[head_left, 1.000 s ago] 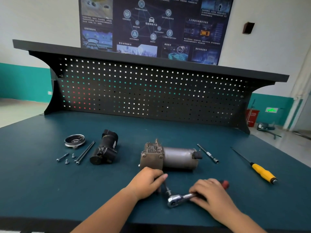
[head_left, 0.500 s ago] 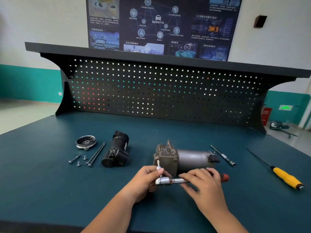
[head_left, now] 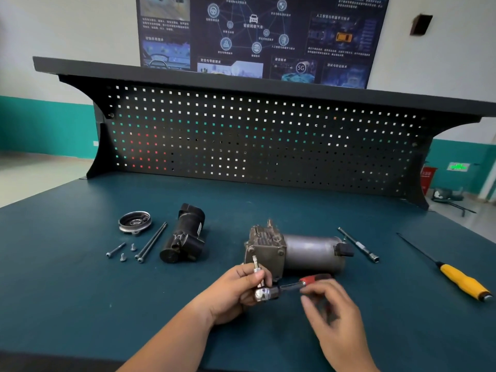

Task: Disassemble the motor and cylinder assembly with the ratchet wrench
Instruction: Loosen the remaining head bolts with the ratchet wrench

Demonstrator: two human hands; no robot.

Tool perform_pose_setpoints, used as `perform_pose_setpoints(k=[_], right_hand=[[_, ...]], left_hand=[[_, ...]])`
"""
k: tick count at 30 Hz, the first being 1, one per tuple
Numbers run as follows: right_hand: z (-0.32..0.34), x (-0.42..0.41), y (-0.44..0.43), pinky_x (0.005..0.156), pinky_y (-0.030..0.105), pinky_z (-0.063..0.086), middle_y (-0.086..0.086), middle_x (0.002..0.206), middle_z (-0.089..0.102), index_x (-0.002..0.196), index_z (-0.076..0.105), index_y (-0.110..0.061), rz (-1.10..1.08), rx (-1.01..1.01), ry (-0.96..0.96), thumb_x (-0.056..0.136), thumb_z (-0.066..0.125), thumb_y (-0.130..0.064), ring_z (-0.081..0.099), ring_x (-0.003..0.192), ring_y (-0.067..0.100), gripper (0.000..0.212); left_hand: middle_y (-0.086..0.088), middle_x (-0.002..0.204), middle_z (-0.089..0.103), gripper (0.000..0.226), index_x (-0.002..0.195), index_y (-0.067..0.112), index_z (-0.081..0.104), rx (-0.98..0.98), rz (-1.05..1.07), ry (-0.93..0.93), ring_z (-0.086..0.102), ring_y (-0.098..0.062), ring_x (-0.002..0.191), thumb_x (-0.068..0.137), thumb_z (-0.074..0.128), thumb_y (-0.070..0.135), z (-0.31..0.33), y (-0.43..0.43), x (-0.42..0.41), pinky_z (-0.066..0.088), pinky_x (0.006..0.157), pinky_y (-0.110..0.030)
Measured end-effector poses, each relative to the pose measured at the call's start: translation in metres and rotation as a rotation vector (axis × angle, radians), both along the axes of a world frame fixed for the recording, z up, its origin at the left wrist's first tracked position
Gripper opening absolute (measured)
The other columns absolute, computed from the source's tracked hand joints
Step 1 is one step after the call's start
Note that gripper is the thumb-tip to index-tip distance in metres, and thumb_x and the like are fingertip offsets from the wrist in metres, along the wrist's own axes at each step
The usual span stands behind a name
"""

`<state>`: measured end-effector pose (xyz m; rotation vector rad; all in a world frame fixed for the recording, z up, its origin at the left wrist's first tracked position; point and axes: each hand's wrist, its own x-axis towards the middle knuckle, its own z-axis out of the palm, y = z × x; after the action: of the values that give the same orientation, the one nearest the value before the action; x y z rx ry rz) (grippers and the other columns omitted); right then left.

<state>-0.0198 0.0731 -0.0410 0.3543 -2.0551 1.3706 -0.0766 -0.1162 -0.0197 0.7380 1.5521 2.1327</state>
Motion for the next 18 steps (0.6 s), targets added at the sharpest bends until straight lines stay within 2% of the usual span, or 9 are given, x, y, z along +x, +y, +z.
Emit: perform_pose_setpoints(k=[2, 3, 5, 8, 11, 13, 14, 16, 18], right_hand=[[0.005, 0.004, -0.003, 0.035, 0.015, 0.030, 0.008, 0.059, 0.063, 0.077, 0.071, -0.012, 0.110, -0.372, -0.446, 0.091, 0.061, -0.008, 0.046, 0.040, 0.008, 0.018], [0.008, 0.005, -0.004, 0.031, 0.015, 0.026, 0.012, 0.060, 0.065, 0.087, 0.070, -0.006, 0.196, -0.506, -0.692, 0.094, 0.056, -0.016, 0.045, 0.036, 0.010, 0.018], [0.015, 0.002, -0.011, 0.027, 0.015, 0.027, 0.020, 0.077, 0.069, 0.105, 0.064, 0.000, 0.376, -0.756, -1.014, 0.094, 0.049, -0.036, 0.051, 0.038, 0.013, 0.041], [0.018, -0.004, -0.033, 0.029, 0.015, 0.029, 0.014, 0.082, 0.064, 0.116, 0.061, -0.005, 0.491, -1.105, -0.987, 0.088, 0.052, -0.039, 0.055, 0.049, 0.015, 0.045], [0.017, -0.005, -0.047, 0.031, 0.013, 0.026, 0.010, 0.074, 0.069, 0.095, 0.060, -0.012, 0.445, -1.345, -0.737, 0.080, 0.056, -0.027, 0.053, 0.043, 0.009, 0.022], [0.016, -0.006, -0.047, 0.030, 0.013, 0.029, 0.012, 0.077, 0.072, 0.079, 0.058, -0.015, 0.493, -1.343, -0.578, 0.077, 0.054, -0.019, 0.052, 0.041, 0.008, 0.006], [0.015, -0.006, -0.047, 0.031, 0.014, 0.031, 0.013, 0.077, 0.072, 0.072, 0.061, -0.017, 0.511, -1.257, -0.508, 0.079, 0.052, -0.013, 0.052, 0.041, 0.008, 0.012], [0.016, -0.008, -0.044, 0.037, 0.016, 0.039, 0.013, 0.080, 0.073, 0.061, 0.067, -0.021, 0.521, -0.933, -0.392, 0.079, 0.056, -0.004, 0.054, 0.044, 0.009, 0.027], [0.017, -0.008, -0.044, 0.049, 0.019, 0.046, 0.008, 0.096, 0.073, 0.078, 0.073, -0.019, 0.477, -0.526, -0.290, 0.075, 0.069, 0.000, 0.059, 0.055, 0.011, 0.019]], left_hand=[[0.012, 0.038, 0.032, 0.041, 0.067, 0.020, 0.069, 0.006, -0.013, -0.013, 0.025, -0.001, 0.038, 0.057, 0.082, 0.058, -0.001, 0.000, 0.000, 0.025, 0.043, -0.012], [0.011, 0.038, 0.031, 0.041, 0.067, 0.020, 0.069, 0.012, -0.023, -0.020, 0.025, -0.001, 0.038, 0.057, 0.082, 0.057, -0.001, 0.000, 0.000, 0.025, 0.043, -0.012], [0.012, 0.037, 0.032, 0.040, 0.067, 0.019, 0.070, 0.027, -0.054, -0.031, 0.025, 0.000, 0.038, 0.058, 0.082, 0.056, -0.001, 0.000, 0.001, 0.025, 0.042, -0.012], [0.013, 0.036, 0.036, 0.038, 0.067, 0.019, 0.070, 0.058, -0.120, -0.054, 0.027, 0.002, 0.036, 0.060, 0.082, 0.054, 0.000, -0.002, 0.002, 0.026, 0.042, -0.011], [0.013, 0.035, 0.032, 0.038, 0.066, 0.018, 0.069, 0.105, -0.128, -0.111, 0.027, 0.003, 0.035, 0.057, 0.085, 0.051, 0.001, -0.004, 0.002, 0.026, 0.042, -0.011], [0.011, 0.036, 0.030, 0.039, 0.068, 0.015, 0.071, 0.153, -0.074, -0.187, 0.028, 0.002, 0.034, 0.056, 0.087, 0.048, 0.001, -0.005, 0.001, 0.028, 0.040, -0.011], [0.010, 0.037, 0.031, 0.038, 0.071, 0.012, 0.072, 0.166, -0.034, -0.223, 0.030, 0.001, 0.034, 0.060, 0.085, 0.046, 0.001, -0.004, -0.001, 0.030, 0.039, -0.012], [0.005, 0.044, 0.045, 0.035, 0.081, 0.007, 0.071, 0.135, 0.052, -0.263, 0.040, -0.002, 0.038, 0.075, 0.069, 0.042, 0.001, -0.003, -0.006, 0.034, 0.040, -0.014], [-0.002, 0.062, 0.062, 0.032, 0.089, 0.004, 0.065, 0.104, 0.111, -0.270, 0.055, -0.009, 0.048, 0.081, 0.054, 0.033, 0.002, -0.002, -0.009, 0.042, 0.045, -0.018]])
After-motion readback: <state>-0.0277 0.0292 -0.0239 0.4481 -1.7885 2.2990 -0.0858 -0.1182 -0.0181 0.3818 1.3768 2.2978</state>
